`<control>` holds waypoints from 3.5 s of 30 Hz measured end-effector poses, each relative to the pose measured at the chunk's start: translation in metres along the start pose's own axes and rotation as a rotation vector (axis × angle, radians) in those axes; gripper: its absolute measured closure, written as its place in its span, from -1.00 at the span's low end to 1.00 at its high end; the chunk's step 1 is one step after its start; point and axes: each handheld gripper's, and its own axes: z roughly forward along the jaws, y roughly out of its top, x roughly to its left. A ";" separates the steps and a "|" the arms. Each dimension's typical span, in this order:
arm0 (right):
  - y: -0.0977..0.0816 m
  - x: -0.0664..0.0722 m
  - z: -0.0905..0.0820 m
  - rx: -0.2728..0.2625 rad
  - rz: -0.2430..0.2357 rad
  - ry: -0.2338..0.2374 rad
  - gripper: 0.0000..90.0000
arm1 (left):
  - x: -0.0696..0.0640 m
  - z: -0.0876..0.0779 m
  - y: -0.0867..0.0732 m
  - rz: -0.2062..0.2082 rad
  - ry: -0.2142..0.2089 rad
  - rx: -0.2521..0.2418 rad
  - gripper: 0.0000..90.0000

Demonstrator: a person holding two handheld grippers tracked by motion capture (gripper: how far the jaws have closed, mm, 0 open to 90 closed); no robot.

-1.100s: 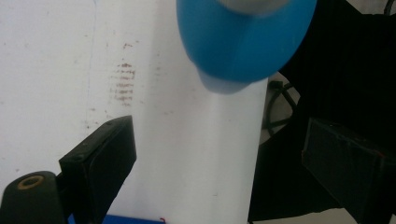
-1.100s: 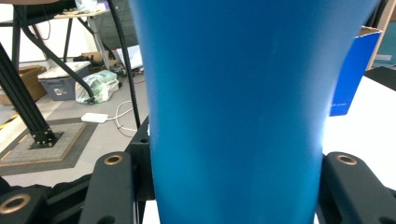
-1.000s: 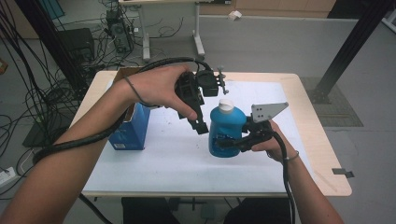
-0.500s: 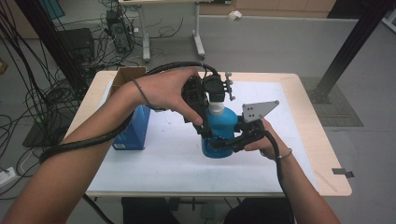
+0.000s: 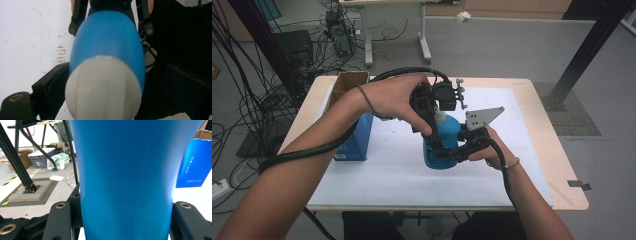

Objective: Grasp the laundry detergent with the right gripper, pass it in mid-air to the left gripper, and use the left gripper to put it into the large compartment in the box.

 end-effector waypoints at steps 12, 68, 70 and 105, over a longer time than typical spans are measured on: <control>0.000 -0.001 0.003 0.003 0.004 0.005 -0.02 | 0.003 0.001 -0.002 -0.004 0.002 0.004 -0.77; 0.002 0.001 -0.001 0.005 -0.017 0.000 -0.02 | 0.002 -0.001 -0.002 -0.016 0.011 0.018 -0.77; 0.002 0.001 -0.001 0.004 -0.016 0.000 -0.02 | 0.002 -0.001 -0.002 -0.017 0.011 0.020 -0.77; 0.006 0.003 0.001 0.017 -0.029 0.001 -0.02 | 0.000 -0.003 -0.007 -0.017 0.012 0.013 -0.78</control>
